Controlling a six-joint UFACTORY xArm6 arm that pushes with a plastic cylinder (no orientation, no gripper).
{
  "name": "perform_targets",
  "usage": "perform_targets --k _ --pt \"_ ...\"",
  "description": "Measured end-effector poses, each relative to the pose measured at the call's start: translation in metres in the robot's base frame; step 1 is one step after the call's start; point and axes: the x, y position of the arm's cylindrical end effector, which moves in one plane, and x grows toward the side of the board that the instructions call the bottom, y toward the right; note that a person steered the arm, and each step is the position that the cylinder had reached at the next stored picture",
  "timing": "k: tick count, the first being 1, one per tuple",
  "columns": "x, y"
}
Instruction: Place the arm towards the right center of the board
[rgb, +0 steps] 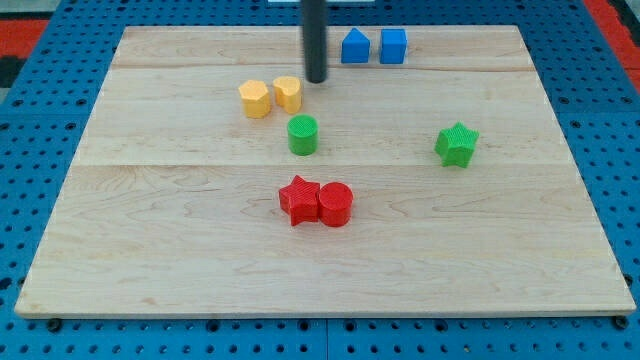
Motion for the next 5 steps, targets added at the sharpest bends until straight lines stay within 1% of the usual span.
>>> perform_targets --k 1,2,3,4,5 --pt "0.002 0.079" --pt "0.028 0.162" --pt "0.07 0.218" --pt "0.105 0.223" --pt "0.109 0.204"
